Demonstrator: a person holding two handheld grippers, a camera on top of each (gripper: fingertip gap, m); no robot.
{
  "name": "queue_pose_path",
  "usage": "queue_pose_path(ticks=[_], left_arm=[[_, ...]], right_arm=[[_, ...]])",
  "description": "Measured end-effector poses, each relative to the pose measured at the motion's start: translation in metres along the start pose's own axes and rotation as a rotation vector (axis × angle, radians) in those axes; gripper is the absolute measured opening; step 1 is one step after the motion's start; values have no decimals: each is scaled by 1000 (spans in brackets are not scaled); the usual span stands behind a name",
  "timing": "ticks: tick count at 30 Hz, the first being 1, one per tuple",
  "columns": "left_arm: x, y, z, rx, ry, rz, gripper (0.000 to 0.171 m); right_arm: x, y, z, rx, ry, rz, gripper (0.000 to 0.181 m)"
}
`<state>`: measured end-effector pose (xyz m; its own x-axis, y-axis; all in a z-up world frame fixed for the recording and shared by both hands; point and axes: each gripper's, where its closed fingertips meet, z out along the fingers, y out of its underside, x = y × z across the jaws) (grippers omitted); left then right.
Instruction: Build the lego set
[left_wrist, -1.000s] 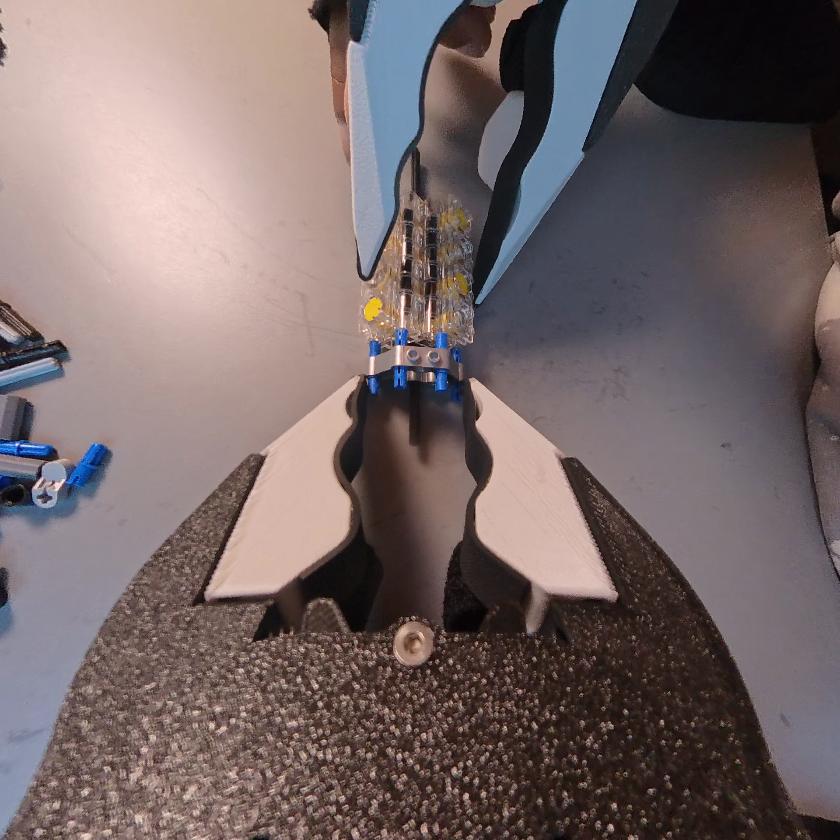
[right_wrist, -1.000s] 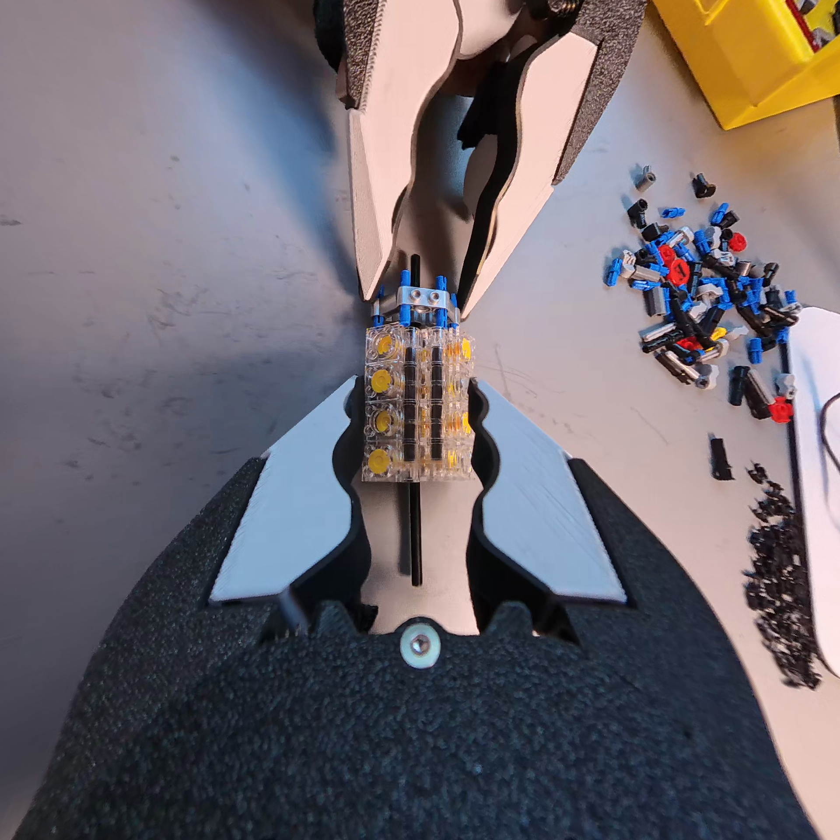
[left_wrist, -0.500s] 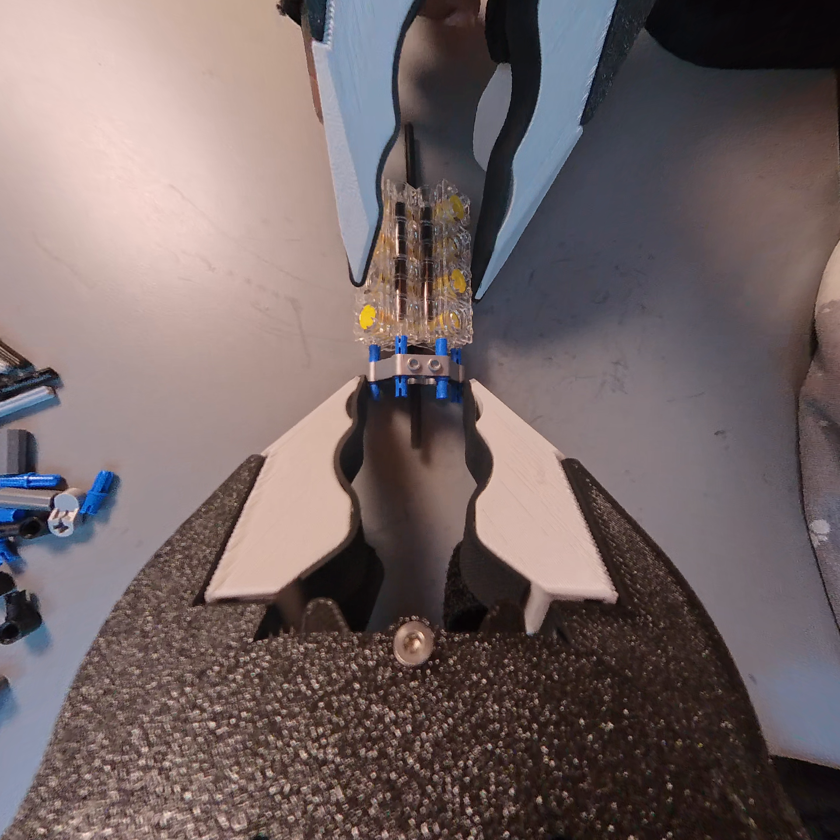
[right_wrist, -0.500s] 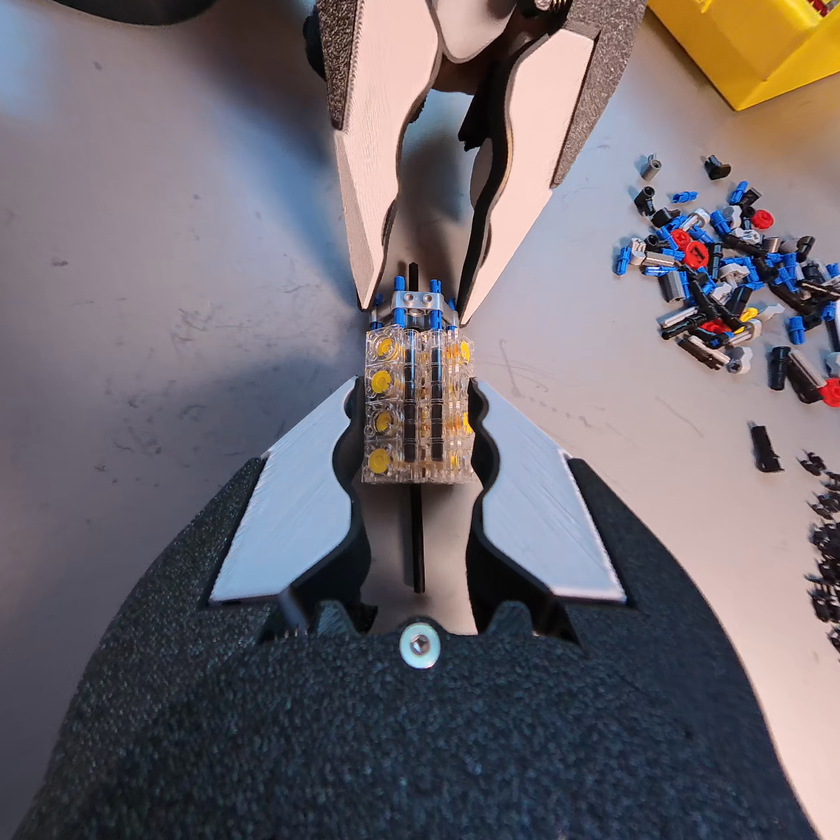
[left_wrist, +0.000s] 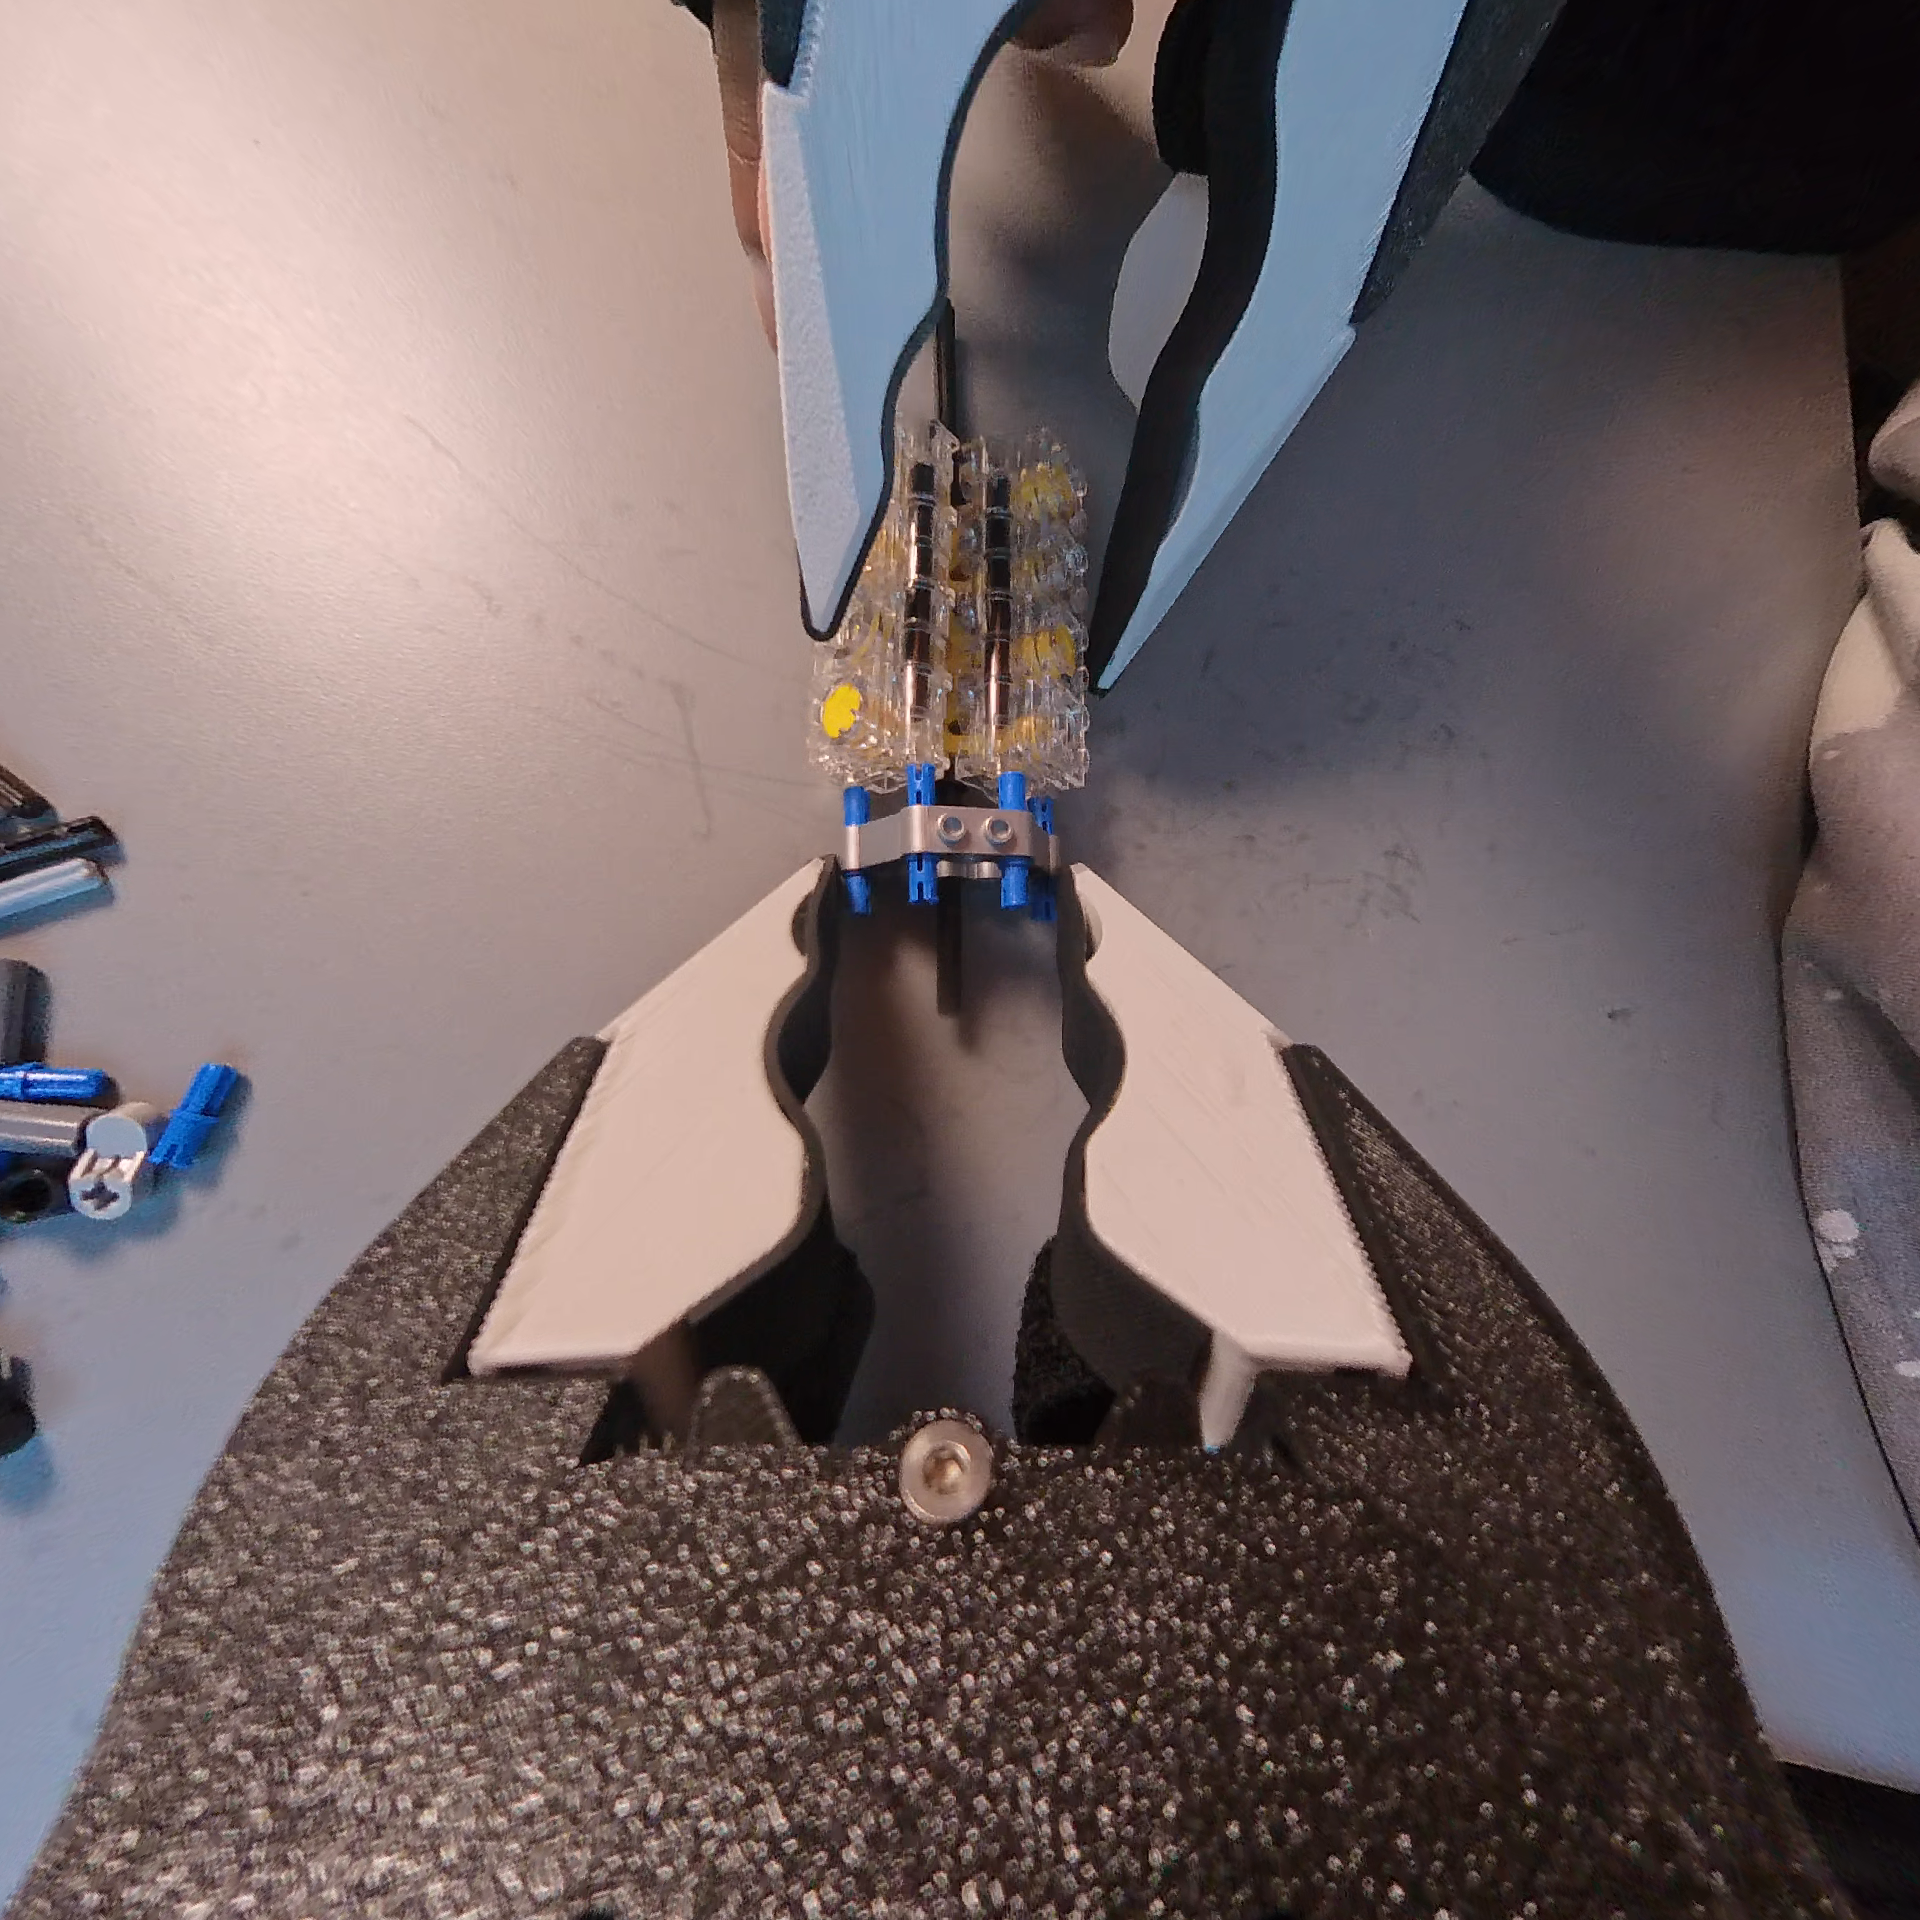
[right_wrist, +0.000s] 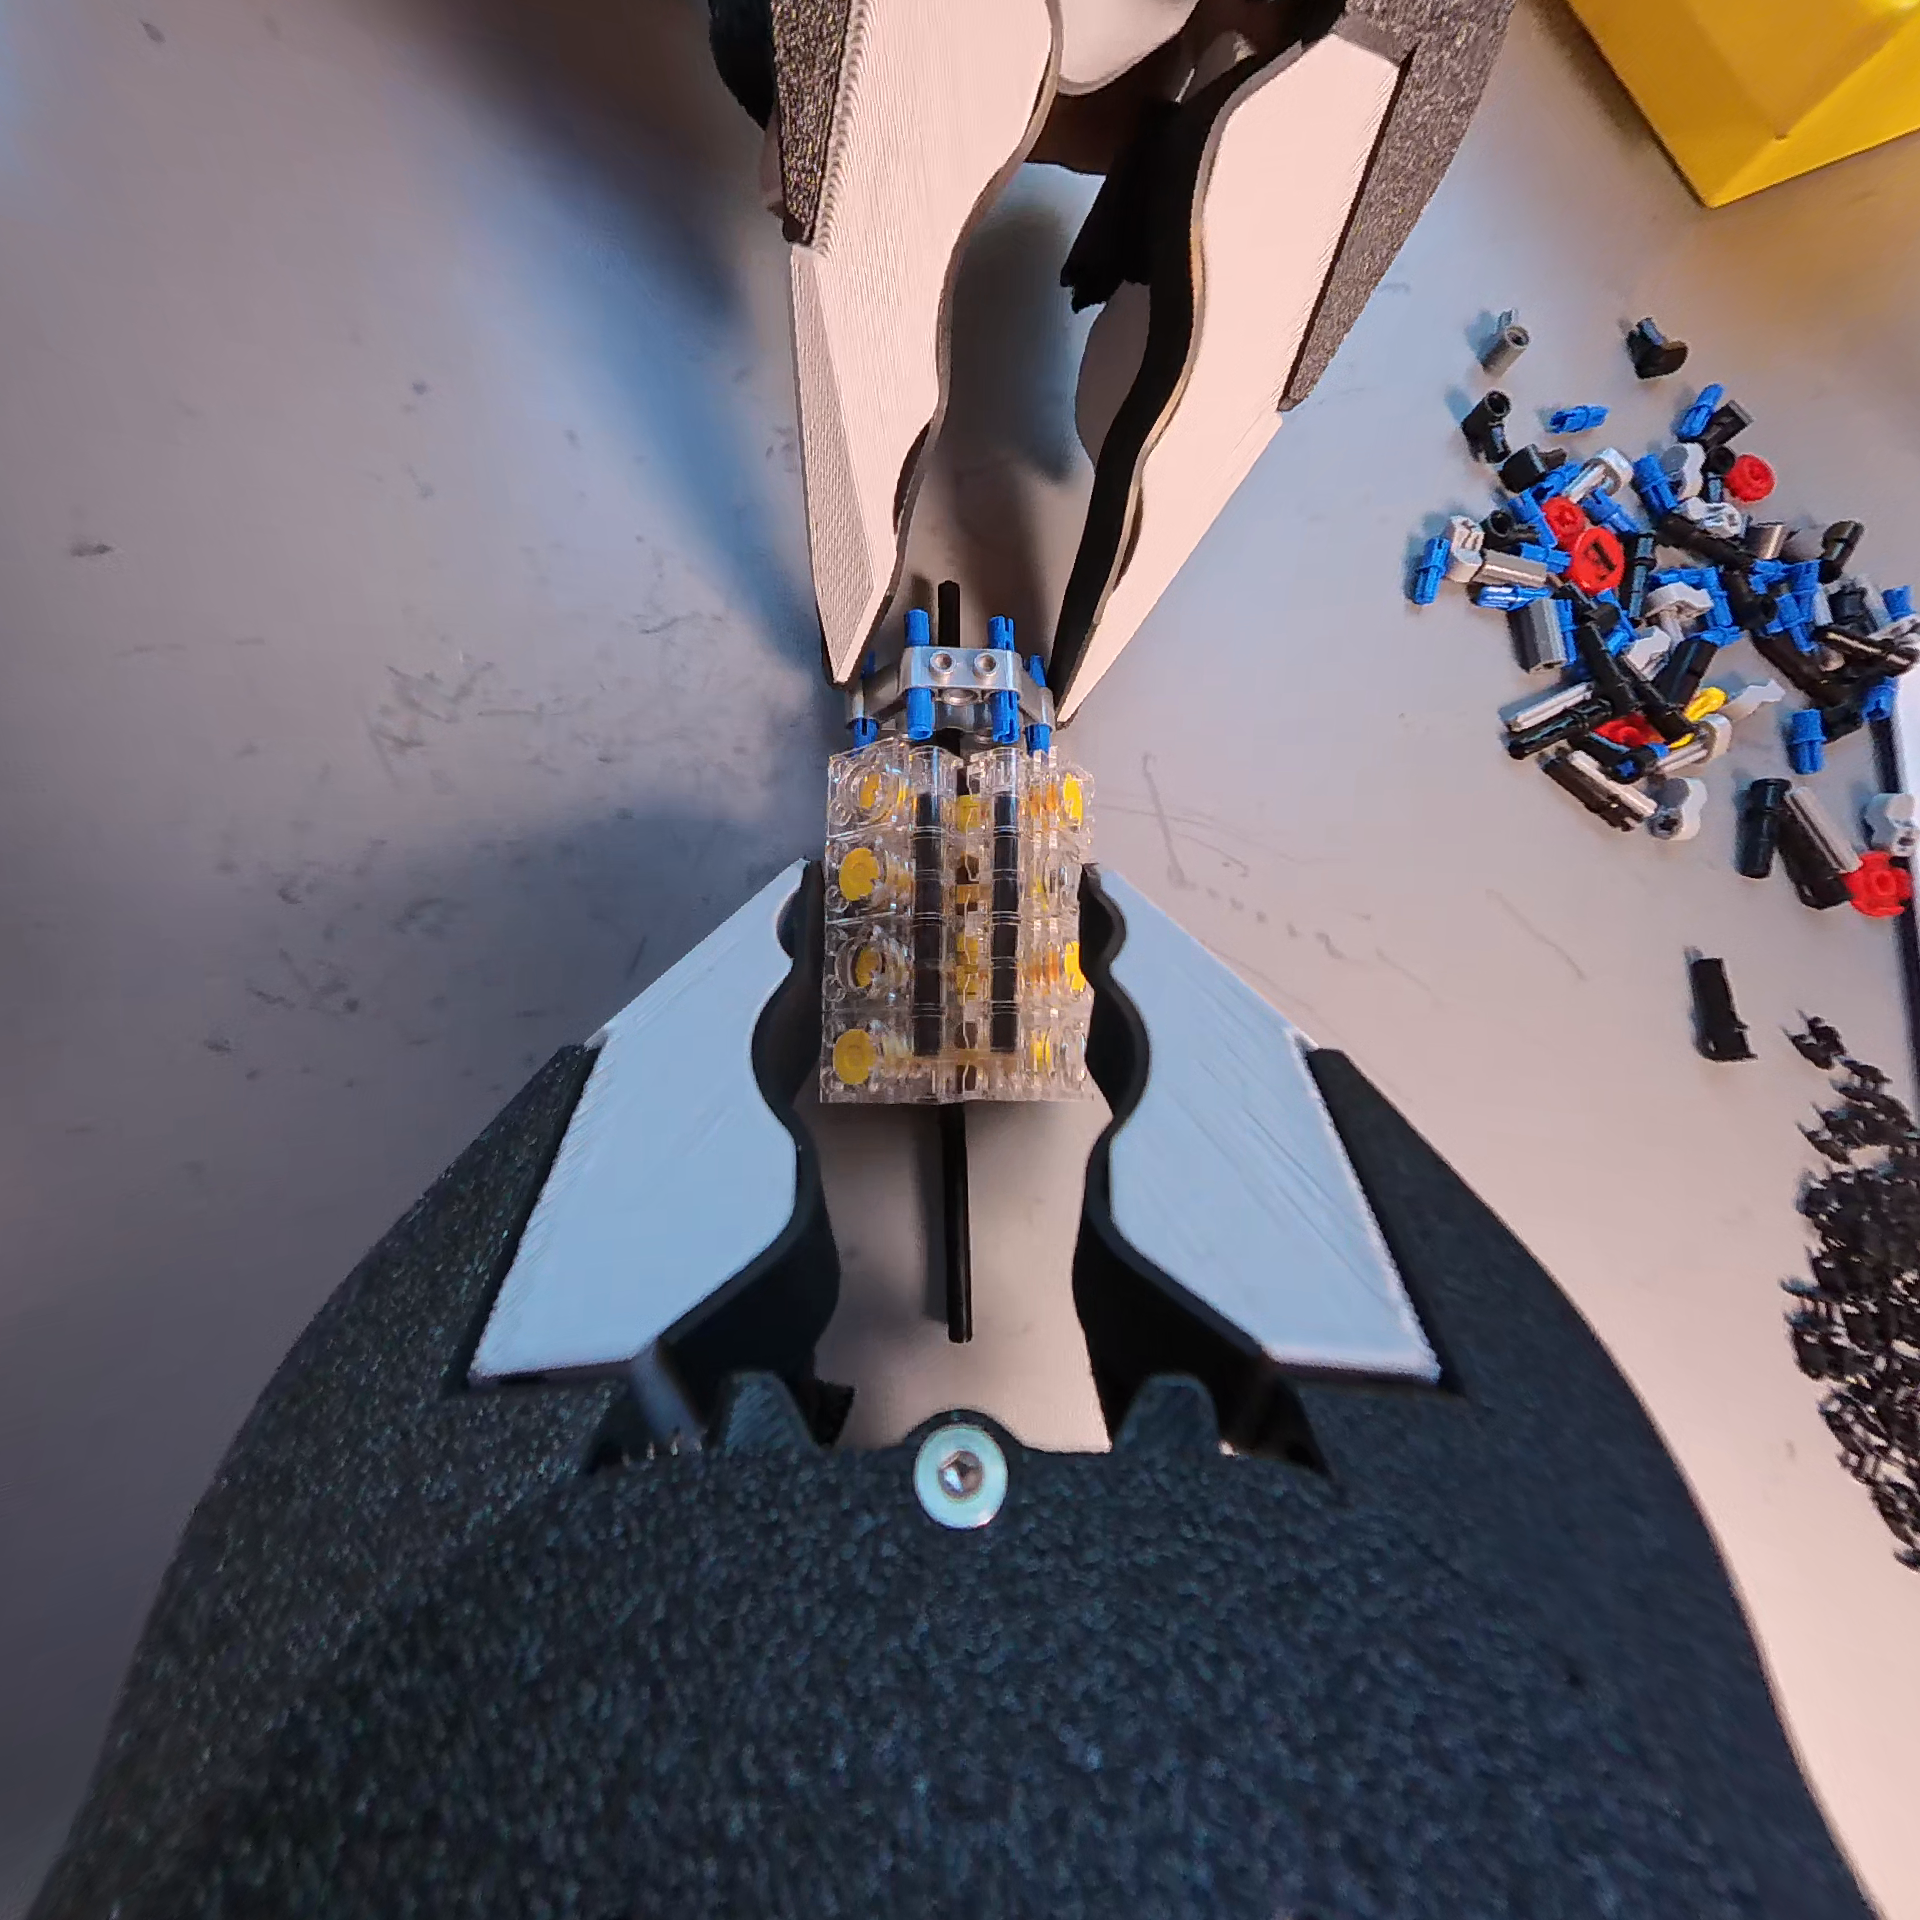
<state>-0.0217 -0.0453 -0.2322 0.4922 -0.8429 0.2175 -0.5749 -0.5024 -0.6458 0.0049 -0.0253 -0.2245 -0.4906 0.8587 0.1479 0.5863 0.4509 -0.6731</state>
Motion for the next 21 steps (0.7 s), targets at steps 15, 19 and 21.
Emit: queue_pose_path(ticks=[15, 19, 21], left_arm=[[1, -24, -5, 144, -19, 39, 57], [-1, -21, 12, 92, -43, 62, 52], [0, -19, 15, 79, -46, 68, 51]], right_arm=[[2, -1, 1, -43, -16, -11, 44], [1, -4, 2, -34, -17, -17, 43], [1, -4, 2, -33, -16, -20, 43]])
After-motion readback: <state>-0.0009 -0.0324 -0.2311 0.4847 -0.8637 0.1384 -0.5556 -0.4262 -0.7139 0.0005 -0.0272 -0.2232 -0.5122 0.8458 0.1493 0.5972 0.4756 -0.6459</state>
